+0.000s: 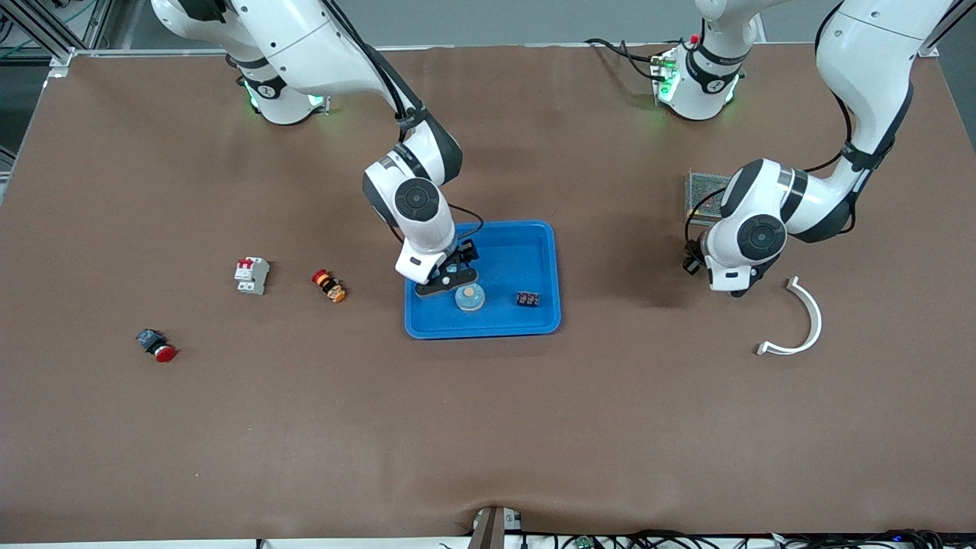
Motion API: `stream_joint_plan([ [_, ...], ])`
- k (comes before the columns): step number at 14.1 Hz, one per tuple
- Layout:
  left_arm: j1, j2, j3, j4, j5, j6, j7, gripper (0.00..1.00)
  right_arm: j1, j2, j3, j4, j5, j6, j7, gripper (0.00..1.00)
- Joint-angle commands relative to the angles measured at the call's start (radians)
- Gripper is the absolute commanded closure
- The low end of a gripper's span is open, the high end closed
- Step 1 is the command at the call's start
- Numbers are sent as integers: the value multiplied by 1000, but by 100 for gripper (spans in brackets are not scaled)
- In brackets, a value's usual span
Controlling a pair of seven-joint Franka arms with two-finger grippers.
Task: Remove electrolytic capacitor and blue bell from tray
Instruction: 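Carry the capacitor with the left gripper beside the red valve and release, then grasp the second capacitor in the tray with the left gripper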
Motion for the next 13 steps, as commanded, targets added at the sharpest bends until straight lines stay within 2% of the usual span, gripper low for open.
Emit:
stream_joint_plan([
  [1,3,-28,-20,40,17,-36,-20,0,15,9,-12,-6,-4,22,8,0],
  [4,-14,-24,-88,156,4,-155,-64,0,15,17,-12,-18,-4,49,8,0],
  [7,-30,7,-160,242,-5,-169,-171,0,14,17,-12,-23,-4,53,10,0],
  [11,-156,129,-160,421,-68,-169,-384,0,12,15,-12,-28,-4,50,10,2],
  [13,-205,191,-160,490,-66,-169,-489,0,8,14,-12,-26,-4,45,10,22],
])
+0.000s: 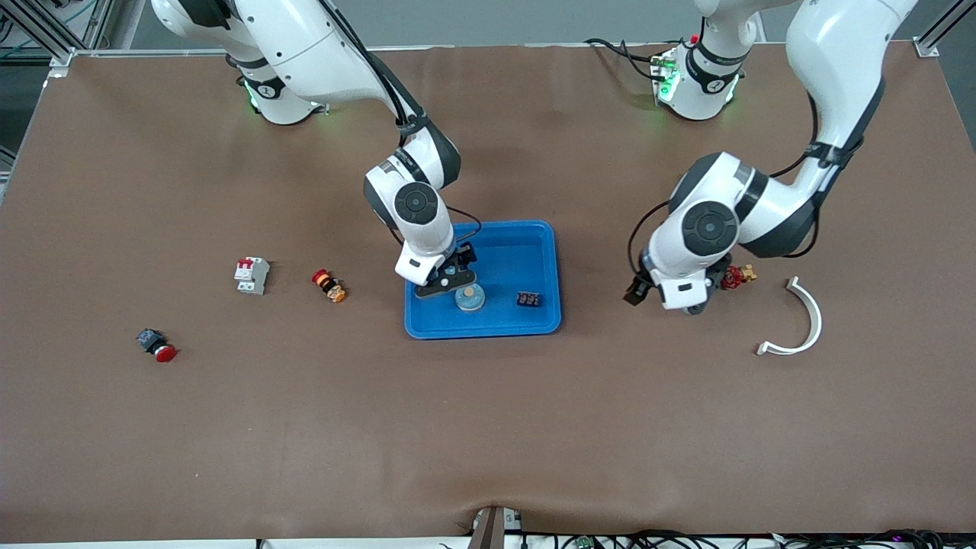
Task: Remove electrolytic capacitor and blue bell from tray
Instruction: 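Grasp the second capacitor in the tray with the left gripper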
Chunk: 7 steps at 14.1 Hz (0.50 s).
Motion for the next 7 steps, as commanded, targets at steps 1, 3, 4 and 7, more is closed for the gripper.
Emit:
stream_joint_plan([
  [1,-65,121,-2,137,-5,-25,-125,0,6,-6,-9,-8,-4,1,10,28],
  [3,-134,176,0,195,0,-15,-222,0,0,-11,-9,-6,-2,-5,16,36],
  [4,-171,199,6,226,2,-14,-262,0,0,-11,-9,-6,-2,-7,16,41],
  [7,-265,228,64,267,-1,38,-355,9,0,-11,-9,-3,-2,-7,18,55],
])
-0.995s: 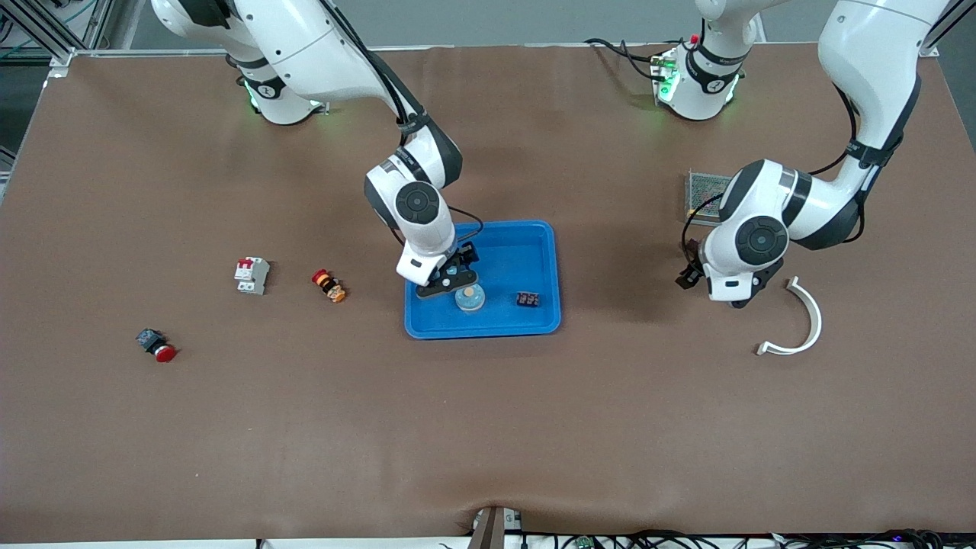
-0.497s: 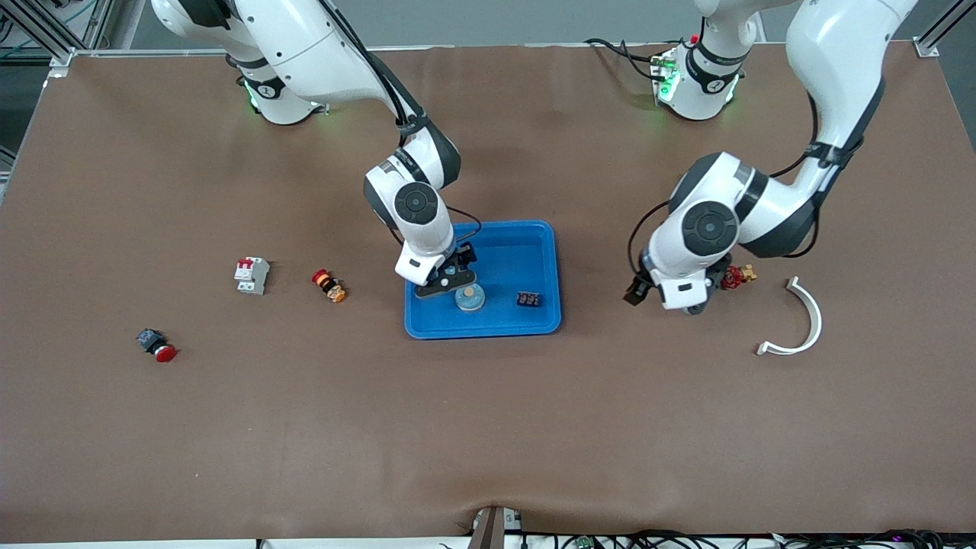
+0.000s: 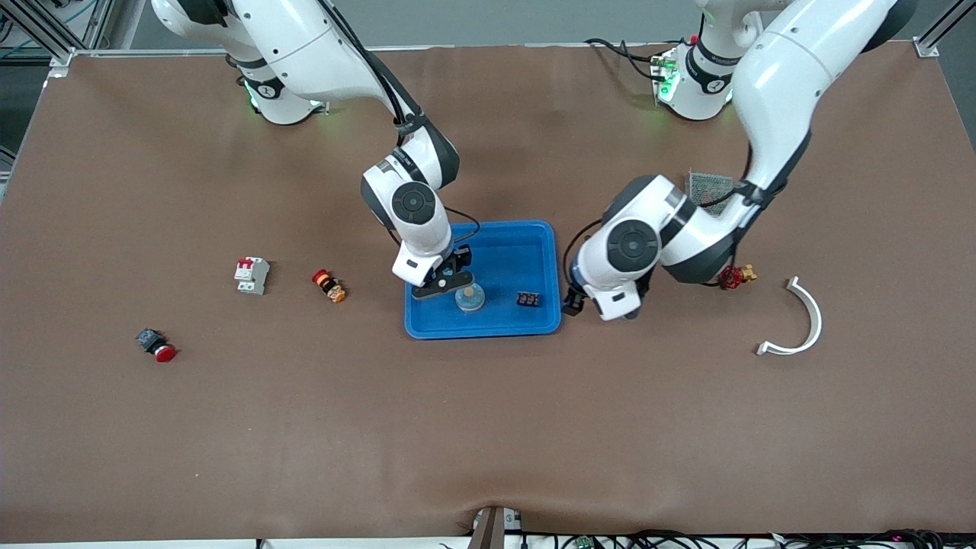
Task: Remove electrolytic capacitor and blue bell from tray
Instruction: 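Grasp the second capacitor in the tray with the left gripper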
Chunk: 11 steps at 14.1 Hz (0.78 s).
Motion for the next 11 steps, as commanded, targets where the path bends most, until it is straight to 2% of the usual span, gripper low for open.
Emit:
stream_joint_plan([
  [1,-81,35,56,52,0,60,-94,12,0,-1,-2,-1,0,1,16,55],
  [4,-179,51,144,55,-1,147,-185,16,-7,-44,-2,10,8,-50,5,55],
  [8,-262,72,216,55,0,247,-278,20,-69,-104,0,145,11,-348,-33,55],
  [11,-310,98,257,55,0,279,-298,24,-141,-133,0,237,13,-522,-151,55],
])
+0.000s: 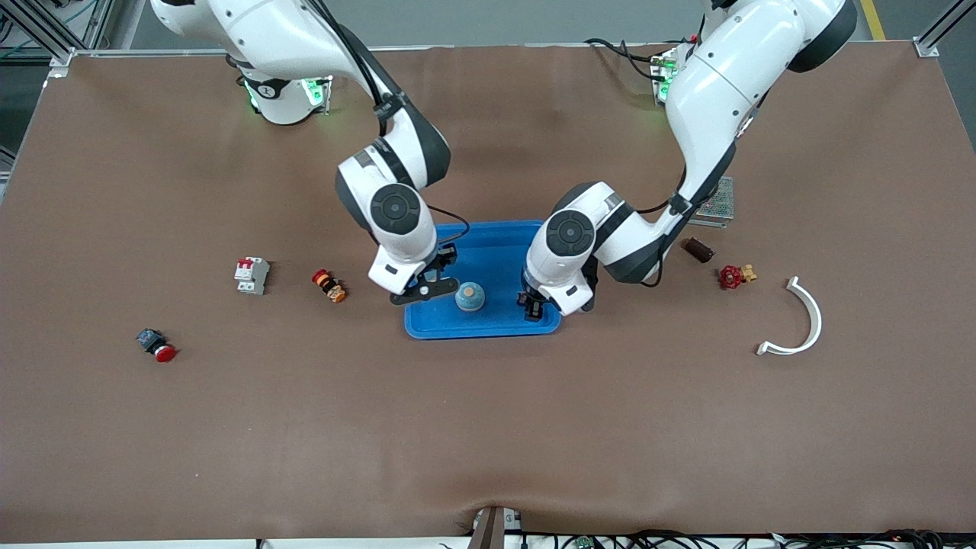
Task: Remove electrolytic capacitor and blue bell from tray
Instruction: 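Lift the bell with the right gripper while the left gripper carries the capacitor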
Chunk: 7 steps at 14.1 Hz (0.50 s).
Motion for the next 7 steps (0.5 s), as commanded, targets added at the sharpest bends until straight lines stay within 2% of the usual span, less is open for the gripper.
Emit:
stream_joint_plan([
  [1,-56,32,55,24,0,42,-40,25,-90,-32,12,60,13,-125,-135,55],
  [3,-87,37,87,24,0,50,-44,30,-162,-59,11,63,15,-159,-250,55],
  [4,-87,43,87,24,0,51,-44,37,-208,-69,11,63,15,-170,-335,55],
  [5,-85,45,87,24,0,51,-42,47,-249,-78,11,63,15,-188,-435,55],
  [7,-87,43,87,24,3,50,-35,79,-331,-98,8,60,13,-194,-620,55],
])
